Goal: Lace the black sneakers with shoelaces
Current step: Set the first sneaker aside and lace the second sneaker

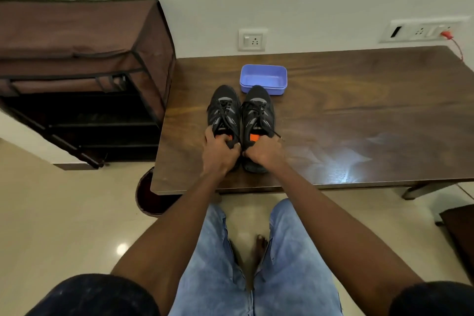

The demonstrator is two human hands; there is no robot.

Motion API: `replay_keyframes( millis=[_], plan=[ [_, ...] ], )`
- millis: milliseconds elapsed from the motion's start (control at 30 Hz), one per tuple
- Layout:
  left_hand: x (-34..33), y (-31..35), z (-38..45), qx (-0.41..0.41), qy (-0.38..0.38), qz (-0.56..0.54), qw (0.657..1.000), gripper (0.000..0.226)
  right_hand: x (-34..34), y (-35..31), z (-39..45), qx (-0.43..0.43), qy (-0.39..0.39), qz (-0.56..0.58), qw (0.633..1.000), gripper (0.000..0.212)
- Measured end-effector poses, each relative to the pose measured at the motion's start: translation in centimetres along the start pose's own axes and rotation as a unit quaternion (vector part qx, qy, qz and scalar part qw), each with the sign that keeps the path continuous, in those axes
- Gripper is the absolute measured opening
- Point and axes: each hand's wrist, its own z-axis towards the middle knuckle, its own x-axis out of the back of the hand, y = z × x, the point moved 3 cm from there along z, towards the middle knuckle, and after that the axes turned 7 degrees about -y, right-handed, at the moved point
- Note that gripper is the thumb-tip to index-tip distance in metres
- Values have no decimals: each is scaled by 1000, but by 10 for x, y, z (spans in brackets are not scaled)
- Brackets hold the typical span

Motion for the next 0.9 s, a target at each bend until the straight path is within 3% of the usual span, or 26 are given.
replay_keyframes(
  millis=[100,200,600,800,900],
  plan=[
    [9,8,-2,81,-88,31,992,51,14,-11,-17,-10,-49,-37,998,58],
    [25,27,-13,180,-136,36,973,52,33,-23,-41,5,-71,-40,997,42],
    [125,38,-65,214,-194,51,956,38,58,-74,-136,31,-147,-103,983,34],
    [198,-13,-63,251,-182,44,950,40,38,-160,-141,35,-165,-62,984,39],
    [229,-54,-61,248,-194,67,947,40,10,-198,-140,41,-170,-94,980,37]
  ],
)
